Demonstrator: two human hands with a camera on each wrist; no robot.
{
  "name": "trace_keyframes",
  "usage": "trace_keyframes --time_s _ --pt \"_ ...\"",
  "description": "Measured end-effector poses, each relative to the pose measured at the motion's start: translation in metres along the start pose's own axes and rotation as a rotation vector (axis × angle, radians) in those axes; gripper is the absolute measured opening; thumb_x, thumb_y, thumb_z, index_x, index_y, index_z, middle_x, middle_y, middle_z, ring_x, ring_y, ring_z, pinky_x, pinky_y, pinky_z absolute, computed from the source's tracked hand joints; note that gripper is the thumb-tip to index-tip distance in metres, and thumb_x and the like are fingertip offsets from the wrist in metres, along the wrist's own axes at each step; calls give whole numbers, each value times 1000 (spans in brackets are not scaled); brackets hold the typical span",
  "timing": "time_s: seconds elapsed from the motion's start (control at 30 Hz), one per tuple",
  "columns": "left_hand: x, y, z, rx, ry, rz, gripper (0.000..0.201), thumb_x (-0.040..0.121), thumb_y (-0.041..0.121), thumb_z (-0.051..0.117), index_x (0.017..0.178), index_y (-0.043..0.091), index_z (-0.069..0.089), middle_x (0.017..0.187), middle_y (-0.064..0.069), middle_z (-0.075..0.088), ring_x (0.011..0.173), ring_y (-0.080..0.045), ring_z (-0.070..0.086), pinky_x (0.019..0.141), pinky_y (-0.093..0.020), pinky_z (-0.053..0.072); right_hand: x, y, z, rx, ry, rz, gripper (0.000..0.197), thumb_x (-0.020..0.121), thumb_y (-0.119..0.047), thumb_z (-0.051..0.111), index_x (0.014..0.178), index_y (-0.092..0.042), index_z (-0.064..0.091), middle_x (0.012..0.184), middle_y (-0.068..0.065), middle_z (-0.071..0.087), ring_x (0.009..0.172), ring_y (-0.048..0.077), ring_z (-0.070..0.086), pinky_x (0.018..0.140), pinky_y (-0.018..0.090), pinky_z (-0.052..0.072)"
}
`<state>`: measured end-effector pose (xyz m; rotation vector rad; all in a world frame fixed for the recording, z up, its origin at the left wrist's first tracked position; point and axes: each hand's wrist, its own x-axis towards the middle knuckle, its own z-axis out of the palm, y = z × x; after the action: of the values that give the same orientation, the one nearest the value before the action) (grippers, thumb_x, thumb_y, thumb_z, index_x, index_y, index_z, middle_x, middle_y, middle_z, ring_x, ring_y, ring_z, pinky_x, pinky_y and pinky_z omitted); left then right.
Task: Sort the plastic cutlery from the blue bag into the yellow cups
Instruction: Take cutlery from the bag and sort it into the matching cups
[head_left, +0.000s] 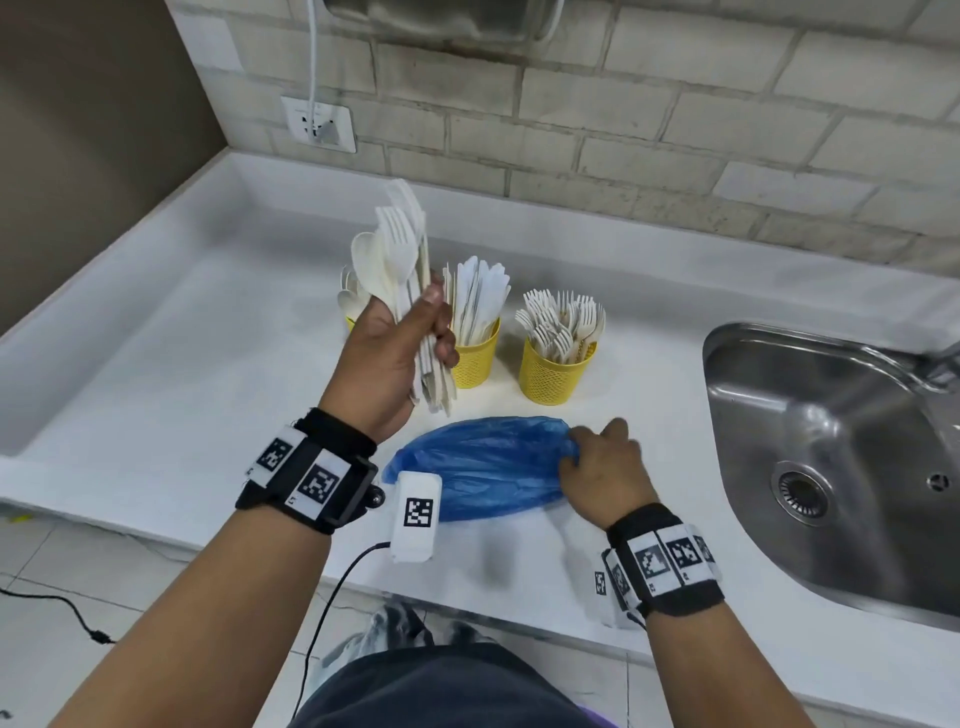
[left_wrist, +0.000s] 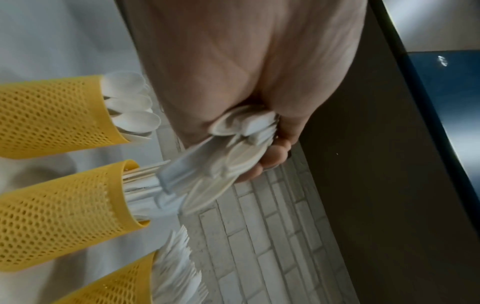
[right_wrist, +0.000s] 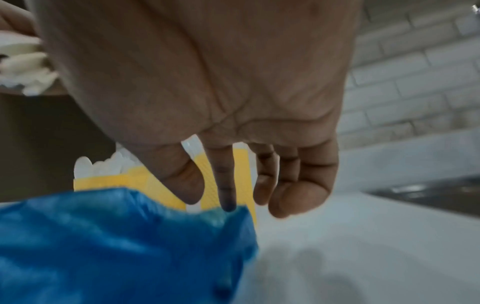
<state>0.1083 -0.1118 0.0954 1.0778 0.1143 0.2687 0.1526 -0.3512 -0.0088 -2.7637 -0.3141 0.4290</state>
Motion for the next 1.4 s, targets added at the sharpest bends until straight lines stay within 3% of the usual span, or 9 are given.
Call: trace_keyframes --time_s 0.13,0.37,0.5,0.6,0.77,0.93,1.13,1.3,1.4 --pt "-10 -6 14 31 -97 -28 11 104 12 52 112 15 59 74 0 55 60 -15 50 62 -27 45 -9 -33 -39 322 167 -180 33 100 -24 56 131 -17 66 119 9 52 115 32 55 106 41 42" --pt "-25 -17 38 -36 -215 -96 26 98 14 57 122 23 64 81 -4 67 70 -16 67 66 -26 58 -29 -81 -68 1440 -672 -284 26 89 -2 55 113 -11 62 98 1 71 95 25 69 87 45 60" --pt "-30 -20 40 33 -195 -75 21 94 11 67 107 24 77 95 -7 76 95 -27 71 85 -40 58 -25 -88 -59 1435 -685 -286 25 86 7 56 109 -1 59 92 11 70 85 25 71 72 32 63" --pt "-33 -20 40 231 -185 -69 27 96 8 69 102 32 80 105 -7 78 97 -33 70 76 -56 54 -24 -92 -56 1355 -640 -274 23 90 13 51 106 -1 57 79 15 68 70 28 68 55 25 51" --pt "-29 -20 34 536 -123 22 23 91 5 74 110 17 75 105 1 80 100 -14 75 89 -32 58 -20 -95 -53 1346 -558 -174 27 86 19 45 96 -1 60 63 9 61 60 24 54 46 25 35" --pt "-27 -13 27 607 -151 -30 18 91 19 78 109 20 75 101 -3 80 71 -15 74 60 -29 58 -20 -94 -53 1295 -626 -236 11 92 8 59 100 0 60 70 14 62 57 14 45 46 23 26" --pt "-21 -2 19 493 -234 -117 33 96 35 61 112 11 75 111 -10 78 101 -25 75 96 -44 56 -16 -89 -51 1329 -705 -284 15 103 0 54 90 -7 56 74 8 57 60 12 43 47 20 31" --pt "-20 0 21 445 -312 -193 33 109 26 44 125 6 65 122 -14 74 85 -16 77 65 -28 60 -16 -92 -51 1340 -724 -345 17 97 -20 64 104 -7 55 77 10 58 55 12 42 40 19 30" --pt "-17 -3 18 350 -308 -228 33 109 23 46 133 8 63 128 -16 71 120 -27 68 103 -42 51 -14 -91 -52 1348 -653 -319 38 94 -37 66 117 -9 53 69 6 55 48 10 39 37 16 26"
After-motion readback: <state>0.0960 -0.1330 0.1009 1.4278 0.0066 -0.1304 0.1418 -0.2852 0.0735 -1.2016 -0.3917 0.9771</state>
